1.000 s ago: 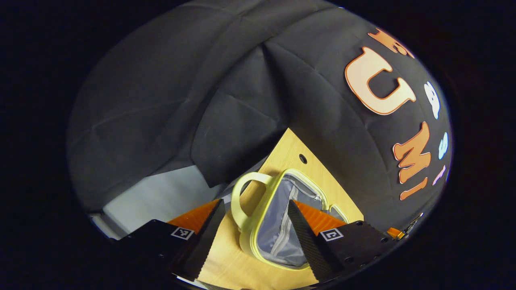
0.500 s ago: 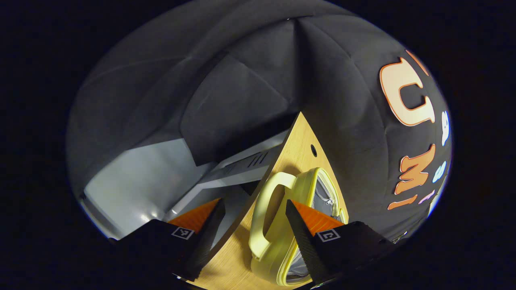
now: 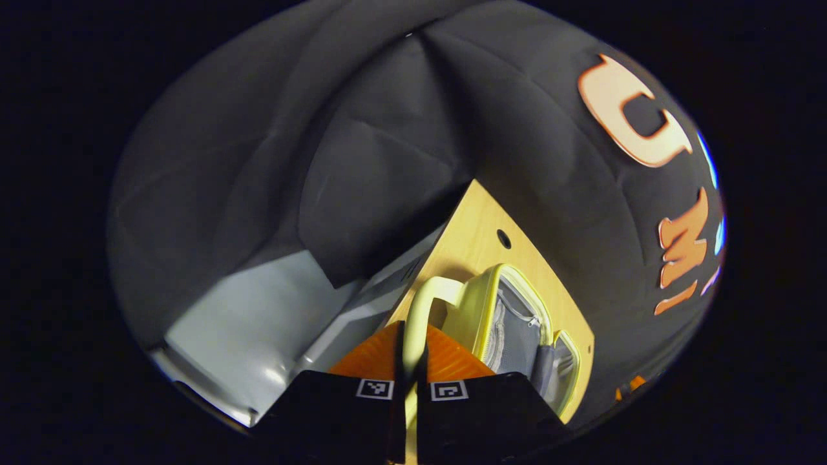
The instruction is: First open the suitcase, pack the skin care products into it, and then close the suitcase.
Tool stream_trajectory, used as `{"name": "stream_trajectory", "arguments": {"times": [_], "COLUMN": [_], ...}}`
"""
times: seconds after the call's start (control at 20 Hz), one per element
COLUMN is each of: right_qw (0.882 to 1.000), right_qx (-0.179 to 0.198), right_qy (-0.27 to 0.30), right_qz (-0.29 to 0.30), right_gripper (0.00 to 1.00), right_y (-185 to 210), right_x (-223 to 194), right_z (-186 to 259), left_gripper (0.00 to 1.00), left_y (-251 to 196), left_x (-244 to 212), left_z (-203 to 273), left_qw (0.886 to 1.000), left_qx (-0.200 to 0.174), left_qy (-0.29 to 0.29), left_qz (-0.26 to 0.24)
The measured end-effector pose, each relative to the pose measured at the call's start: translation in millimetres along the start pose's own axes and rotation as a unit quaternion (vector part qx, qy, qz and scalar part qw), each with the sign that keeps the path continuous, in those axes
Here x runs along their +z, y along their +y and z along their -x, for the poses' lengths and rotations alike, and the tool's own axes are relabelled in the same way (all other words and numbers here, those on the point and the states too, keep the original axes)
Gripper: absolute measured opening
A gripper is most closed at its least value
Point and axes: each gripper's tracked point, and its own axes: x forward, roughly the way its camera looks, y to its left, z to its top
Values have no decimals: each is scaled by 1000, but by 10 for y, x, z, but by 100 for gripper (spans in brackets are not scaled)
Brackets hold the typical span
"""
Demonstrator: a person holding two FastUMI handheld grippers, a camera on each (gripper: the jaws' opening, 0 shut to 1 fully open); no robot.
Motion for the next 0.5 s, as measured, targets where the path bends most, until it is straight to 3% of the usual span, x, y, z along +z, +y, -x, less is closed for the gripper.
{"name": "stream_trajectory", "arguments": {"times": [0.15,0.3,0.5], "right_qw": [999,997,997], "right_qx": [-7,-14,10], "right_qy": [-24,-50,-58], "right_qz": [24,60,56], "right_gripper": [95,95,95], "right_y": [-79,-138,-106], "right_x": [170,388,501], "right_z": [124,237,322], "left_gripper": [7,6,6], "left_y": [-554,-1249,-2204], "left_x": [197,280,65], "left_z": [516,1077,1488], "left_qw": [998,993,983], "left_qx": [4,-19,-34], "left_qy": [-27,-50,-53], "left_qz": [-62,-105,-173]}}
